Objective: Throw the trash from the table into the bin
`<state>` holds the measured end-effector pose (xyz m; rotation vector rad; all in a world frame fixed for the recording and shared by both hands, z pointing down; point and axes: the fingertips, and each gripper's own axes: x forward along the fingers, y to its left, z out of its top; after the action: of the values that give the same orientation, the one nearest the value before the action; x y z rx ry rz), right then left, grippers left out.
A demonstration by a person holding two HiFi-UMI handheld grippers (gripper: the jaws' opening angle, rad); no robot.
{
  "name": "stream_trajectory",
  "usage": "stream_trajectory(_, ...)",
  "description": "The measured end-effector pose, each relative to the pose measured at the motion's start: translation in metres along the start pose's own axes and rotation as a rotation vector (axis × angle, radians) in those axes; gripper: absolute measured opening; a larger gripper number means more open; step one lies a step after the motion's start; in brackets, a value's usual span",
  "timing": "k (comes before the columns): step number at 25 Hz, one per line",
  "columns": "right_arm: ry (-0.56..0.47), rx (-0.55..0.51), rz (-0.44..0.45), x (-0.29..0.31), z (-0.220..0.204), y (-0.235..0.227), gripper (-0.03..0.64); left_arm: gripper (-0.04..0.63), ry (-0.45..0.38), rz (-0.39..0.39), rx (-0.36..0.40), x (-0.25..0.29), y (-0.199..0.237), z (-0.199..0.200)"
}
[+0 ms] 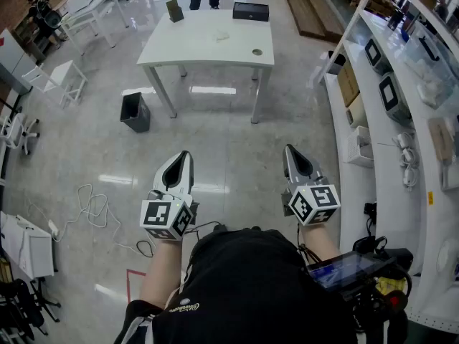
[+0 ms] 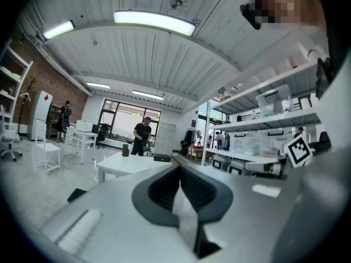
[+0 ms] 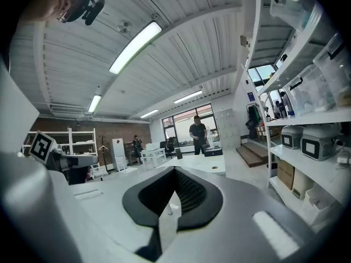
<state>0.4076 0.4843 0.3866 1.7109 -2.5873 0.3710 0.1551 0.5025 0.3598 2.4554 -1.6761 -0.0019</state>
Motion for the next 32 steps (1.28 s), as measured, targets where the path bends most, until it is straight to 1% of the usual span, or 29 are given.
stream_trajectory(8,0.009,-0.011,0.005,-0.003,-0.003,0.002,0.000,0.009,0.007,0.004,0.002,-0.003,-0.003,-0.004)
stream_trajectory(14,-0.005,0.012,0.011,0.001,-0.004,0.004,0.000,0.009,0.006,0.002,0.001,-0.002,0.002,-0.005)
stream_trajectory(21,0.020,0.008,-0.002,0.015,-0.012,0.019,0.000,0.009,0.017,-0.008,-0.014,-0.003,0.027,-0.010)
stream_trajectory(27,0.033,0.005,-0.025,0.032,-0.024,0.044,0.001,0.009,0.038,-0.048,-0.045,-0.004,0.058,-0.019)
stream_trajectory(32,0.041,0.020,-0.038,0.039,-0.033,0.055,0.002,0.009,0.066,-0.080,-0.030,0.002,0.068,-0.025)
